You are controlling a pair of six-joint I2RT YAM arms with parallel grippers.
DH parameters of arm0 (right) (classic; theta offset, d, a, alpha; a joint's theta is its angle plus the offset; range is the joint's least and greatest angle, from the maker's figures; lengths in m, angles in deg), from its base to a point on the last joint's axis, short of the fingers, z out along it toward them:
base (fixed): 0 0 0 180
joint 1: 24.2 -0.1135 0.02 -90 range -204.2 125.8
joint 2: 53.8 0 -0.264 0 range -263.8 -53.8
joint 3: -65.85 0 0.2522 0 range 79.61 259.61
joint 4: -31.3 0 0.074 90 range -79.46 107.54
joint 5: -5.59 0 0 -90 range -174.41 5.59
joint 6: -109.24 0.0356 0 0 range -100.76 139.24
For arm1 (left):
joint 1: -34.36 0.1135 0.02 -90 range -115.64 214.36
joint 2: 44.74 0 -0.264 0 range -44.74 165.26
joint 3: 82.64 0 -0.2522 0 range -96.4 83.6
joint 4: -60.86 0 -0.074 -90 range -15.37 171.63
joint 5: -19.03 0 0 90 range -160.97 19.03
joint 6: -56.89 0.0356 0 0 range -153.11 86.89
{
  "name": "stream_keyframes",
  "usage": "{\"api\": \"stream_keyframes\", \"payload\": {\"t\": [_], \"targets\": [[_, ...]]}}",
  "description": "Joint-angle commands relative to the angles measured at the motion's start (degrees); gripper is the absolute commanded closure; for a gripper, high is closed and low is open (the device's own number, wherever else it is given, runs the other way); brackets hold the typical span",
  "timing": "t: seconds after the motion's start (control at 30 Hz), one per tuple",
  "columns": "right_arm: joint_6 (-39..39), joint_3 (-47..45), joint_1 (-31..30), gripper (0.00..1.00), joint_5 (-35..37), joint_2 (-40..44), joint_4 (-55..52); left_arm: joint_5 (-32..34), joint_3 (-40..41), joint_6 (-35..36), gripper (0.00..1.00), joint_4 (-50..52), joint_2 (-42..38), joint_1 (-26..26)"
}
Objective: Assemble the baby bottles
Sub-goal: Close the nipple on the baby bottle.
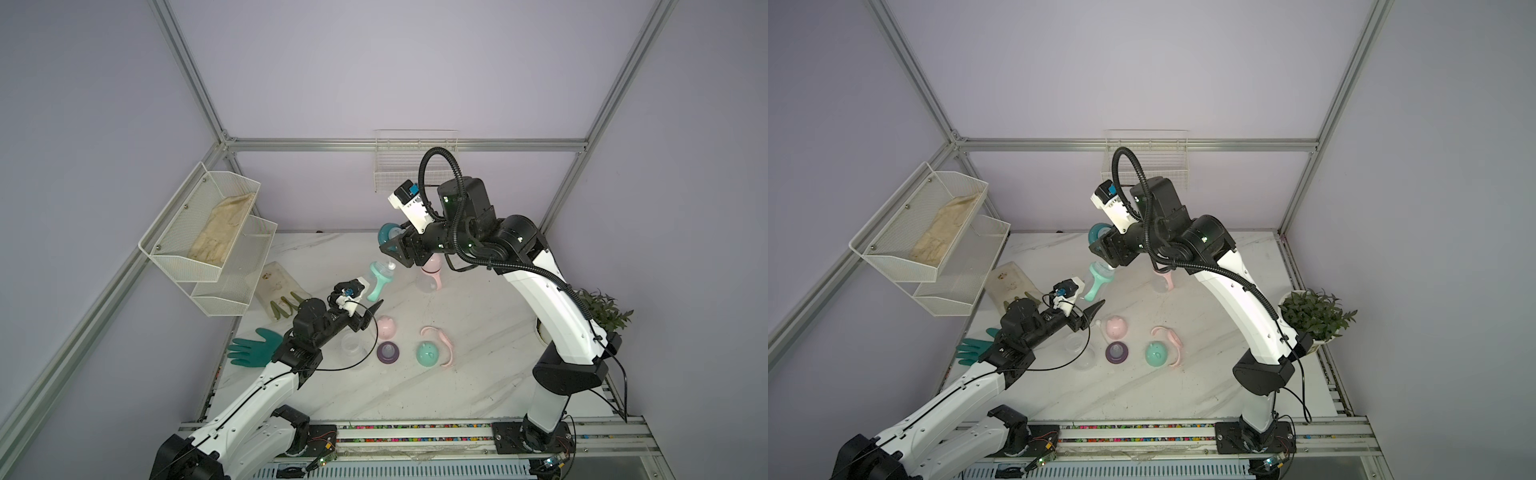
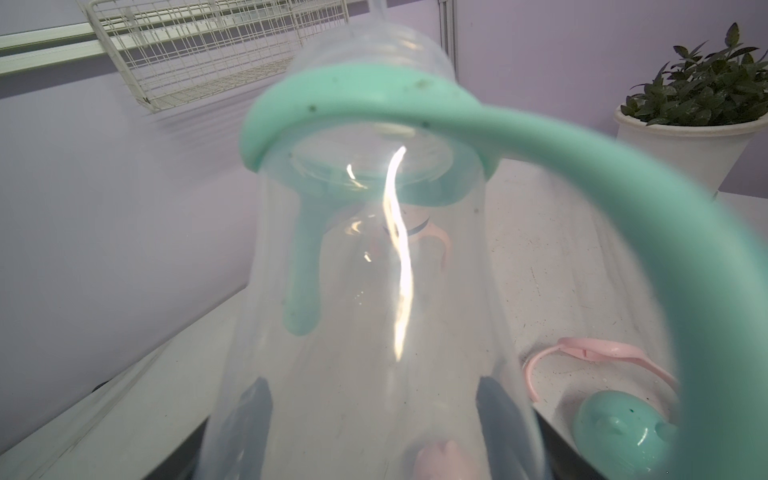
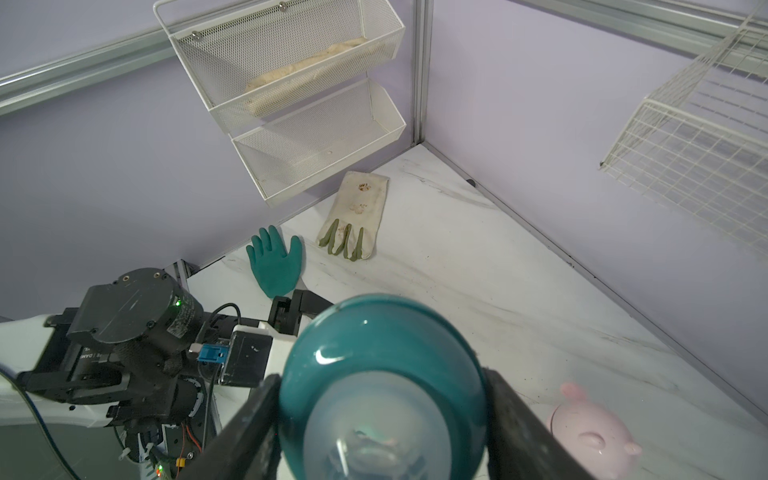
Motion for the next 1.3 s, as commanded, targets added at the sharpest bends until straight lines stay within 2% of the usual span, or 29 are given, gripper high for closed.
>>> {"api": "stream_keyframes", "payload": {"t": [0.0, 0.33, 0.97, 1.1, 1.27], "targets": [[-0.45, -1.12, 0.13, 0.54, -1.62, 2.24, 2.54, -0.41, -1.78, 0.99, 1.0, -3.17, -0.2, -0.41], [1.13, -2.61, 0.08, 0.54, -3.69, 1.76, 2.91, -3.02, -1.0, -0.3, 1.0, -7.93, 0.97, -0.59], [0.63, -0.47, 0.1, 0.56, -3.96, 1.81, 2.77, -2.72, 0.65, 0.86, 1.0, -8.24, 0.68, -0.75], [0.13, -0.28, 0.12, 0.56, -2.22, 1.65, 2.03, 0.1, 0.63, 0.82, 1.0, -7.98, 0.89, -0.81], [-1.83, -2.65, 0.08, 0.57, 4.11, 2.72, 1.15, 6.85, 0.84, 1.21, 1.0, -7.37, 0.41, -0.85]]}}
